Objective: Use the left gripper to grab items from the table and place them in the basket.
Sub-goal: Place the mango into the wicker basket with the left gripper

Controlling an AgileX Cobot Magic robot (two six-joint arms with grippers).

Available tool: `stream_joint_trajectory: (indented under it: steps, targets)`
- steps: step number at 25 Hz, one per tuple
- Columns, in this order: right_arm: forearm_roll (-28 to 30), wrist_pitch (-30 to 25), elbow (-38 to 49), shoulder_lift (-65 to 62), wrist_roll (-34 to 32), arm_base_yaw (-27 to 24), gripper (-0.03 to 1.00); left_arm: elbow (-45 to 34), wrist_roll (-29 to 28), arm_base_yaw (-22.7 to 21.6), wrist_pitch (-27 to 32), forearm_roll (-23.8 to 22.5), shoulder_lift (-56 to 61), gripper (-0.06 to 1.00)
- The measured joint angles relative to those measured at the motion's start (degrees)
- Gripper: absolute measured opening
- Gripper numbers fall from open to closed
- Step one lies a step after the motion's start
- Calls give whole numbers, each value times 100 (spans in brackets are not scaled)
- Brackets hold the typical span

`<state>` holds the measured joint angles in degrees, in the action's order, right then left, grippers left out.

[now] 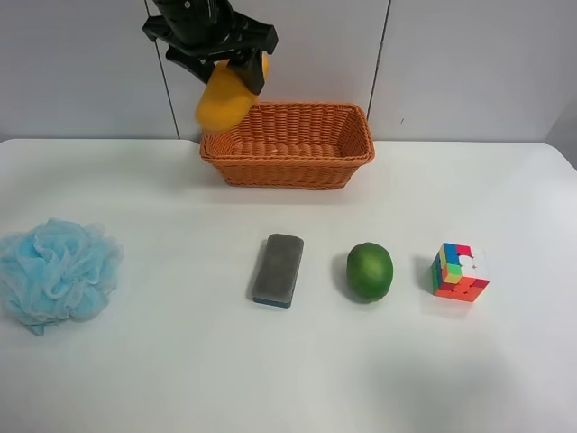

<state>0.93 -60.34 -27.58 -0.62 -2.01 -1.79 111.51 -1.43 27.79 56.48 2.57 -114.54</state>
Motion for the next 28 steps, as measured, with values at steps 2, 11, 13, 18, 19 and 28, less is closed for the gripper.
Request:
stream_joint_trajectory:
  steps: [2, 11, 13, 18, 19, 28]
  targets:
    - [0, 0, 0, 0, 0, 0, 99, 87, 73, -10, -372, 0, -152, 63]
    - [0, 0, 0, 0, 0, 0, 99, 102, 143, -10, -2174, 5, -1012, 62]
    - [0, 0, 0, 0, 0, 0, 99, 102, 143, -10, -2442, 5, -1246, 62]
    - [0, 0, 0, 0, 0, 0, 99, 102, 143, -10, -2890, 40, -1707, 62]
    - [0, 0, 0, 0, 0, 0, 99, 102, 104, -10, -2938, 88, -1774, 62]
    - [0, 0, 0, 0, 0, 0, 99, 107, 72, -28, -3238, 281, -1925, 92]
